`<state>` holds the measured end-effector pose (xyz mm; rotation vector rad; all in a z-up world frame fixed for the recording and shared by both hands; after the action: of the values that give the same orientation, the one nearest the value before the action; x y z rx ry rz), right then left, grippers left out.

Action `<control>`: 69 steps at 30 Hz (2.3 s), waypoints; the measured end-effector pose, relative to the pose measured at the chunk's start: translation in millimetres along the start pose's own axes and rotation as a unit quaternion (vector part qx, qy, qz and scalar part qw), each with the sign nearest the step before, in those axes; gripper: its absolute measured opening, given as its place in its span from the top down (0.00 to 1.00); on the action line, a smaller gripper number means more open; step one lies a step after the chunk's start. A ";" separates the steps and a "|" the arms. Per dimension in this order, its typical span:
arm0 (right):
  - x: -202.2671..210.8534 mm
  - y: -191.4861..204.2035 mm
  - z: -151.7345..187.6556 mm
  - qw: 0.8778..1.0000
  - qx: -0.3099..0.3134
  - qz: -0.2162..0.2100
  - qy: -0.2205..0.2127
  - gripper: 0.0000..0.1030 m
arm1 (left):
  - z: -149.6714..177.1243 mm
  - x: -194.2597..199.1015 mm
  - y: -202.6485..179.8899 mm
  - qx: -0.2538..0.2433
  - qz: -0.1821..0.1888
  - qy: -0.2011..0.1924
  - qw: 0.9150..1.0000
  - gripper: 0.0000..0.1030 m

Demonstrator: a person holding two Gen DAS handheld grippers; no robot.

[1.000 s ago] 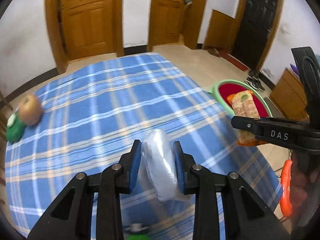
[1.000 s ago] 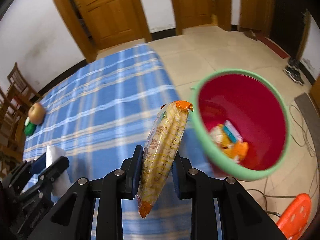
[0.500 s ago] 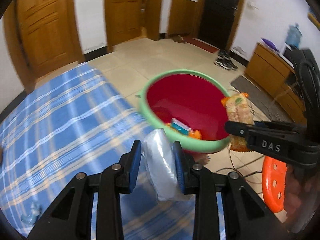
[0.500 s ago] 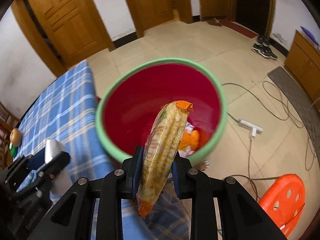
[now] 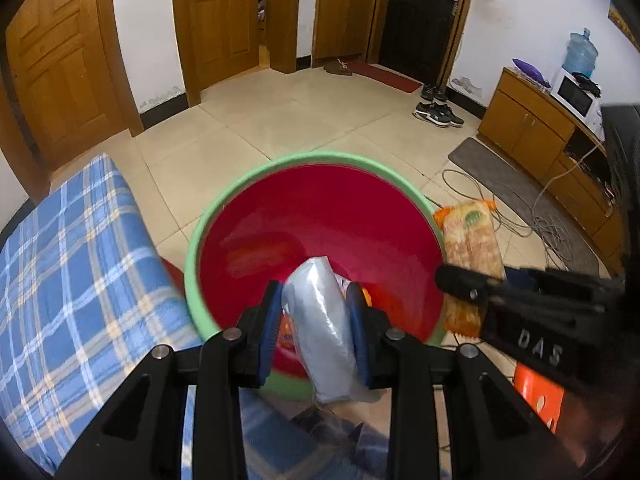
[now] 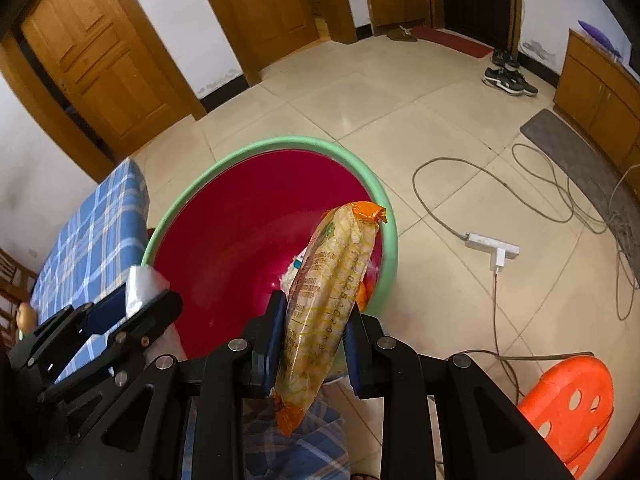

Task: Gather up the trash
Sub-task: 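Carry the snack bag and plastic bag to the red basin and release both, then move both tools back over the table toward the blue toy and figurine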

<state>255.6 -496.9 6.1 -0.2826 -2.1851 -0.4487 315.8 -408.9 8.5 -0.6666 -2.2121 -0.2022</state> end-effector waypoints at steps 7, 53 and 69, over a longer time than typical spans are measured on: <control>-4.5 -8.1 -10.1 1.000 0.006 0.018 -0.004 0.62 | -9.2 -7.8 -2.1 0.002 -0.006 0.006 1.000 0.50; 46.3 213.4 151.5 0.989 0.128 -0.066 0.039 0.60 | 144.9 175.9 192.9 0.087 -0.116 -0.009 0.989 0.47; 34.3 330.3 217.6 0.967 0.226 -0.109 0.048 0.60 | 217.9 215.6 280.7 0.169 -0.159 -0.023 0.972 0.47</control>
<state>196.1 -105.1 -17.0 0.2261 -2.1593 -0.0712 203.2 -8.8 2.9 -0.1296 -2.3135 0.0313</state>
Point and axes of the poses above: each gripper's, at about its wrist camera, not at the fingertips, and x roughly against the way its jaws point, y to its left, z to its underside, the point moved 1 cm from there along -x, roughly the way its jaws point, and after that the axes turned 6 degrees about -y, right-handed, at the moved point
